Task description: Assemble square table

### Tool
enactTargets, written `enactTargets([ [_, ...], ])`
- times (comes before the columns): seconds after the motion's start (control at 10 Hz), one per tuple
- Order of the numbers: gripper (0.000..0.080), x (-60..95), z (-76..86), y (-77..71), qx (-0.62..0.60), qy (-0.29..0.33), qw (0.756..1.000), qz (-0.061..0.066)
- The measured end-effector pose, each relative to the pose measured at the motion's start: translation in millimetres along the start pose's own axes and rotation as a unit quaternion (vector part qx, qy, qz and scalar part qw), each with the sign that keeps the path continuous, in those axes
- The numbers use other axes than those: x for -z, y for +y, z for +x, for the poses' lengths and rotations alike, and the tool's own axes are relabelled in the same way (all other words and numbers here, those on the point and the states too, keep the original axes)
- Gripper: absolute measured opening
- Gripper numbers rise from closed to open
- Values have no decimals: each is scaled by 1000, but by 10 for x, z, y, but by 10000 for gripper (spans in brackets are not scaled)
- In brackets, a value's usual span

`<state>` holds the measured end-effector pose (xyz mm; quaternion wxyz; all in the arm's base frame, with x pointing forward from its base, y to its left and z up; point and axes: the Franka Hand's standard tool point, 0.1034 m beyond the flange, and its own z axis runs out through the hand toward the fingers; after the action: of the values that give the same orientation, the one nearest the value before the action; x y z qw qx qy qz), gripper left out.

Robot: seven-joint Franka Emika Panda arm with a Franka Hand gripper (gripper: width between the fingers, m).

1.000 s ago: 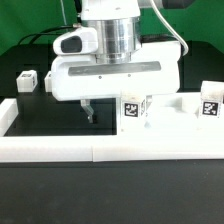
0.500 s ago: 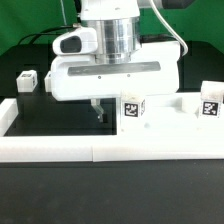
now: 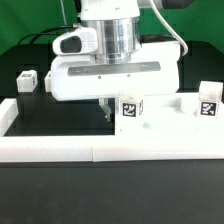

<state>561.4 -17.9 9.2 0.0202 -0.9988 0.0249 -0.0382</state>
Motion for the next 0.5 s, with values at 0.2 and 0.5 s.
enactTargets([
  [0.2,49,0,0,0,0,0,1000,0],
  [0.5,49,5,-31,27,10,1,1000,-2],
])
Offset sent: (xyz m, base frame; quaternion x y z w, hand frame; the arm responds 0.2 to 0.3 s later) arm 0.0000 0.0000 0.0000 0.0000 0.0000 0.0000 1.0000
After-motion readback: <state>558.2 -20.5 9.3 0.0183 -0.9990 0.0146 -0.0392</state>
